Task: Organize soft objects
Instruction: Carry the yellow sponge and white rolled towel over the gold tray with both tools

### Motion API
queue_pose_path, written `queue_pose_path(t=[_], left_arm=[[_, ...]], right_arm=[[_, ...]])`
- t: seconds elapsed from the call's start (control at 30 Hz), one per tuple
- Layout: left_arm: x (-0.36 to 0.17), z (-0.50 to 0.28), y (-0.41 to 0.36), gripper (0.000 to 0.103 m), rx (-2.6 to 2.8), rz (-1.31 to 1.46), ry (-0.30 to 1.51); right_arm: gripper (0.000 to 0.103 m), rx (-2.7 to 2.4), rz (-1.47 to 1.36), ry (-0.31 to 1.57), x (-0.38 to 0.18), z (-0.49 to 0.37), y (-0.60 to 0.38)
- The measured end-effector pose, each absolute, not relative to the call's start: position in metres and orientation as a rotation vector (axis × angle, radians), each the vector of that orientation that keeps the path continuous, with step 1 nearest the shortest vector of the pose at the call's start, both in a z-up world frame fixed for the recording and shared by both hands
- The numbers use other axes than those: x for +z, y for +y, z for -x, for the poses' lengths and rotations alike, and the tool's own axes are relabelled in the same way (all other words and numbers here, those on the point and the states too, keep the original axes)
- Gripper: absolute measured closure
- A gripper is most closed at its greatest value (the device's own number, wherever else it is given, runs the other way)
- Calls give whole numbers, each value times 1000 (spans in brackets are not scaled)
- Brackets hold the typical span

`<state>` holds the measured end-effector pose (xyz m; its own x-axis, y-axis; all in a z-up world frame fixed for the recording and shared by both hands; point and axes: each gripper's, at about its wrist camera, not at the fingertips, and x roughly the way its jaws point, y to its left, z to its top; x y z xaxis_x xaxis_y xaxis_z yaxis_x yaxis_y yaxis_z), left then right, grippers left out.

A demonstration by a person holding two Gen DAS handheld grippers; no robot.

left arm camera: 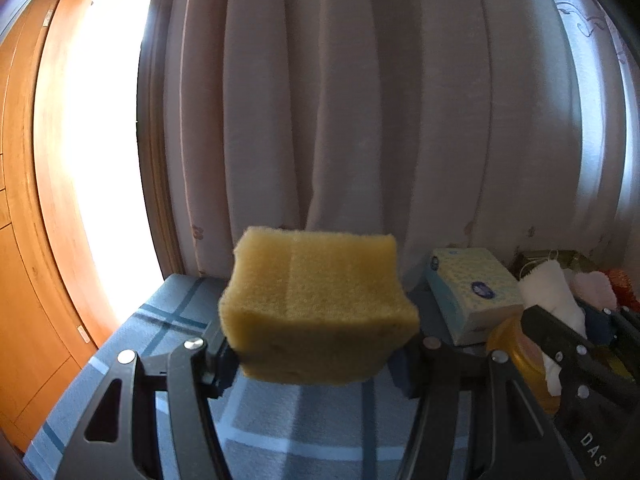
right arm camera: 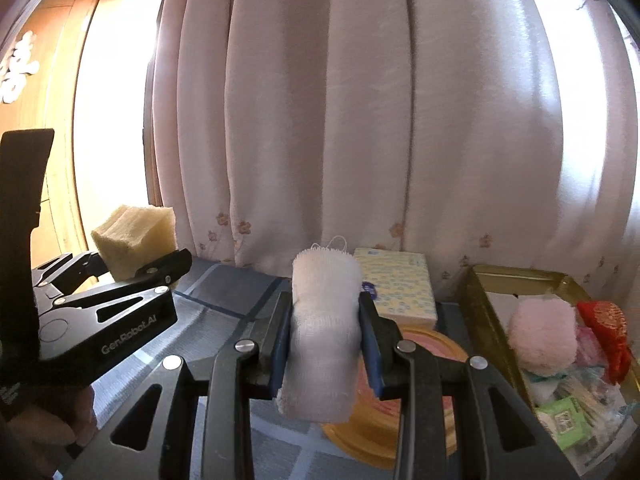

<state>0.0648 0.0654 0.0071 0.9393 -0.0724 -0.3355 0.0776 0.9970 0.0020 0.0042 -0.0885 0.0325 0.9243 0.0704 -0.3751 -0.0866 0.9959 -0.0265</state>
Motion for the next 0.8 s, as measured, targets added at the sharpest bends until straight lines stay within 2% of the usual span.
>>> queue_pose_path(t=[0.8], left_arm=[[-2, -29, 5, 43, -137, -40, 347]], right_arm=[[68, 14, 18, 314, 42, 31, -139]])
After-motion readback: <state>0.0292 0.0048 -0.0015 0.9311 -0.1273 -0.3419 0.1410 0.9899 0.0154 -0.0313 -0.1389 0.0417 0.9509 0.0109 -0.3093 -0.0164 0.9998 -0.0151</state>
